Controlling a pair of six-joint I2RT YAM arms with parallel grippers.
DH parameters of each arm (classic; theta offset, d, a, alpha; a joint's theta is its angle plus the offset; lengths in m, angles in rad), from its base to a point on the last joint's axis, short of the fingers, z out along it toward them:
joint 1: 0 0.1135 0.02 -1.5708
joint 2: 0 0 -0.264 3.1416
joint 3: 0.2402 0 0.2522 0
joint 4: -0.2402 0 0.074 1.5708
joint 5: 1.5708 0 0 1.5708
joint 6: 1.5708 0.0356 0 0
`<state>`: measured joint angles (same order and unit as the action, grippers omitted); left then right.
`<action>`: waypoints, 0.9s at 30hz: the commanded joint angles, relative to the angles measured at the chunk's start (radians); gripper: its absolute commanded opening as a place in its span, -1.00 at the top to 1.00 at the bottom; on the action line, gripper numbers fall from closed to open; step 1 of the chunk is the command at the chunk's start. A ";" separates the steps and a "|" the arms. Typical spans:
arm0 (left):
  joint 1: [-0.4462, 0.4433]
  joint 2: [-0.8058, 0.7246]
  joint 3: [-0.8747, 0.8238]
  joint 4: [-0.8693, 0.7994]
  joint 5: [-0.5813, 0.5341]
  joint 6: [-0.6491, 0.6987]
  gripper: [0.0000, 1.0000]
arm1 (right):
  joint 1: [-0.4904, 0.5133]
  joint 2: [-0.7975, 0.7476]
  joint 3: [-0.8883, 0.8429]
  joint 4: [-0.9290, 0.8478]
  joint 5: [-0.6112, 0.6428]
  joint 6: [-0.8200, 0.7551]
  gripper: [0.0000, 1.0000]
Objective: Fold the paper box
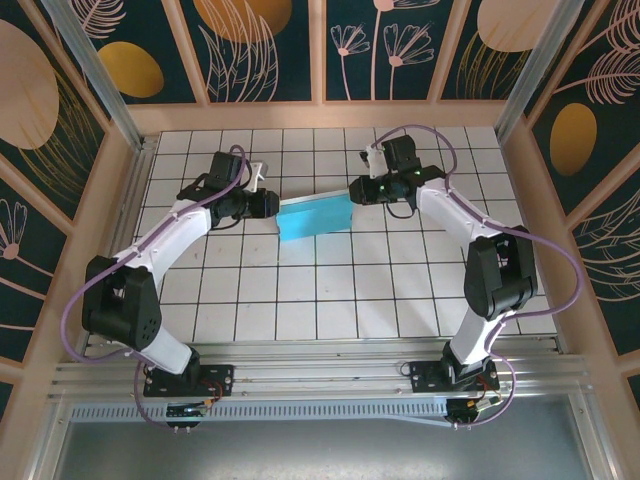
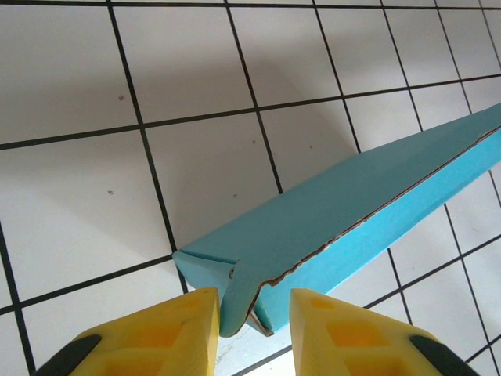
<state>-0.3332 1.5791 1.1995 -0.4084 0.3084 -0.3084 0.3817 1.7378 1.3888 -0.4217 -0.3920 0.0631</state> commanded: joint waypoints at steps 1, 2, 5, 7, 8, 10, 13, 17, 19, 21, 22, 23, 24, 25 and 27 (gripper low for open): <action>-0.006 -0.019 -0.017 0.001 -0.004 0.012 0.42 | 0.002 0.015 0.020 0.019 0.021 -0.037 0.60; -0.006 -0.020 -0.018 0.006 0.001 0.014 0.42 | 0.003 0.016 0.018 0.022 0.022 -0.042 0.60; -0.007 -0.016 -0.018 0.010 0.008 0.017 0.42 | 0.002 0.024 0.016 0.031 0.020 -0.048 0.61; -0.007 -0.014 -0.015 0.007 0.009 0.019 0.42 | 0.003 0.028 0.018 0.034 0.021 -0.048 0.60; -0.007 -0.013 -0.014 0.006 0.009 0.019 0.42 | 0.003 0.031 0.021 0.035 0.021 -0.047 0.59; -0.007 -0.012 -0.012 0.004 0.009 0.020 0.42 | 0.002 0.038 0.026 0.034 0.018 -0.048 0.59; -0.008 -0.011 -0.009 0.003 0.009 0.019 0.42 | 0.002 0.043 0.031 0.032 0.016 -0.049 0.61; -0.007 -0.010 -0.006 -0.003 0.008 0.021 0.42 | 0.002 0.040 0.036 0.033 0.020 -0.051 0.69; -0.007 -0.010 -0.004 -0.004 0.009 0.022 0.42 | 0.003 0.037 0.037 0.033 0.021 -0.051 0.75; -0.008 -0.007 -0.002 -0.004 0.016 0.018 0.42 | 0.003 0.037 0.039 0.035 0.021 -0.050 0.81; -0.009 -0.005 0.001 -0.004 0.023 0.014 0.42 | 0.002 0.036 0.039 0.035 0.020 -0.049 0.85; -0.009 -0.004 0.003 -0.004 0.029 0.013 0.42 | 0.002 0.036 0.039 0.034 0.019 -0.049 0.86; -0.010 -0.001 0.005 -0.002 0.037 0.008 0.43 | 0.003 0.037 0.039 0.034 0.019 -0.048 0.87; -0.012 0.002 0.006 0.001 0.042 0.004 0.45 | 0.003 0.035 0.039 0.032 0.018 -0.047 0.87; -0.015 0.005 0.007 0.006 0.046 0.000 0.46 | 0.004 0.034 0.038 0.032 0.018 -0.048 0.87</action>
<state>-0.3378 1.5791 1.1873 -0.4072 0.3229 -0.3012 0.3817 1.7699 1.3960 -0.3992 -0.3824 0.0246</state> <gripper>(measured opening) 0.273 0.070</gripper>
